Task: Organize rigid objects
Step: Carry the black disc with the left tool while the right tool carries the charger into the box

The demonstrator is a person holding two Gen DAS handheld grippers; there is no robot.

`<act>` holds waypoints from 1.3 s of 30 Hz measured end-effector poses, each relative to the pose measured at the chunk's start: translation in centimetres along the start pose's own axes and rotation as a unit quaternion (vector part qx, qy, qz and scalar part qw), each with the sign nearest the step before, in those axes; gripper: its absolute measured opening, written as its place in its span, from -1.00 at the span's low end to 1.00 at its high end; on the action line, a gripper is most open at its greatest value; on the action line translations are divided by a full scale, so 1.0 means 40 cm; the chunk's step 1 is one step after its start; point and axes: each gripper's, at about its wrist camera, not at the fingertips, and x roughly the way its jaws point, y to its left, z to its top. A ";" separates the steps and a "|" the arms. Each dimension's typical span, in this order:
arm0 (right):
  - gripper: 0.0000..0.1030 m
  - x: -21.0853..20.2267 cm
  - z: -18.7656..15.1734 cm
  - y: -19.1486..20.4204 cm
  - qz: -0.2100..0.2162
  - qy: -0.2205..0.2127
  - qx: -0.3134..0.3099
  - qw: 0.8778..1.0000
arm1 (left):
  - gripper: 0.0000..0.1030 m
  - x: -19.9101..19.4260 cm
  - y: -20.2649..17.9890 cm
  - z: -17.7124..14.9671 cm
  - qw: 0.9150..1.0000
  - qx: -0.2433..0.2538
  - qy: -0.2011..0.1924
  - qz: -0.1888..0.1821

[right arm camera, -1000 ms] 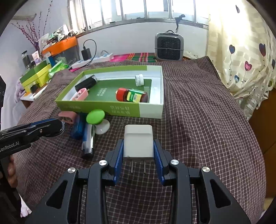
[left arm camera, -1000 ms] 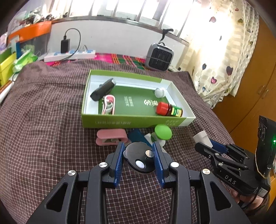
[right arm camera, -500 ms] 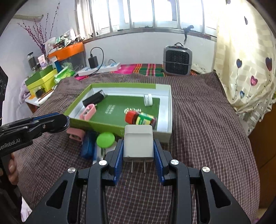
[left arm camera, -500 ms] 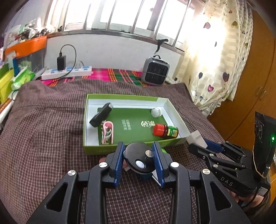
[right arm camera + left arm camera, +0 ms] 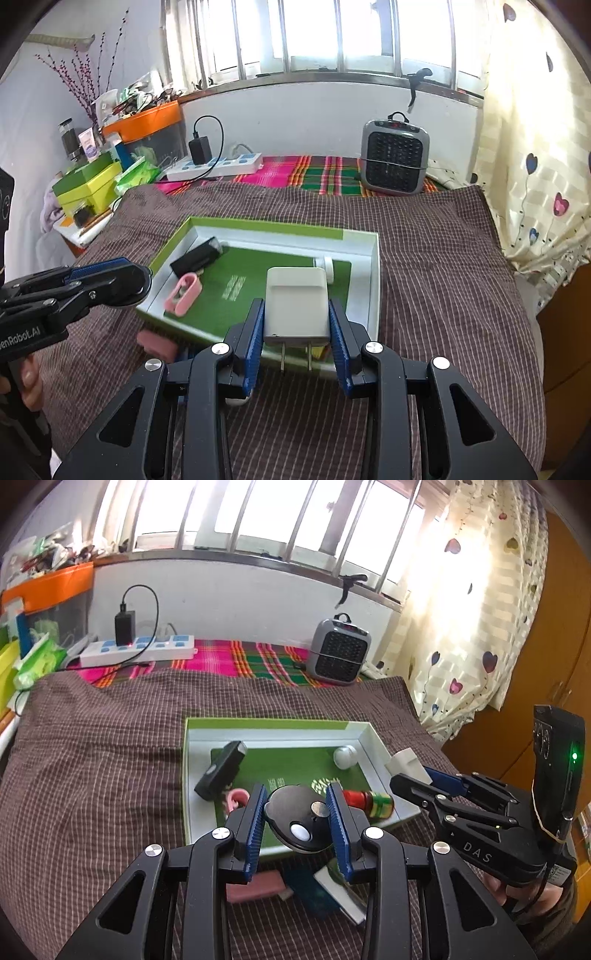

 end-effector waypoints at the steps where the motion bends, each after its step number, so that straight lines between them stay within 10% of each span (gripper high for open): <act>1: -0.33 0.007 0.006 -0.001 0.001 0.001 0.000 1.000 | -0.39 0.007 0.002 0.004 1.000 0.001 0.001 0.002; 39: -0.33 0.255 0.079 -0.001 0.040 0.065 -0.043 0.996 | -0.38 0.262 0.056 0.031 0.996 0.019 0.084 0.023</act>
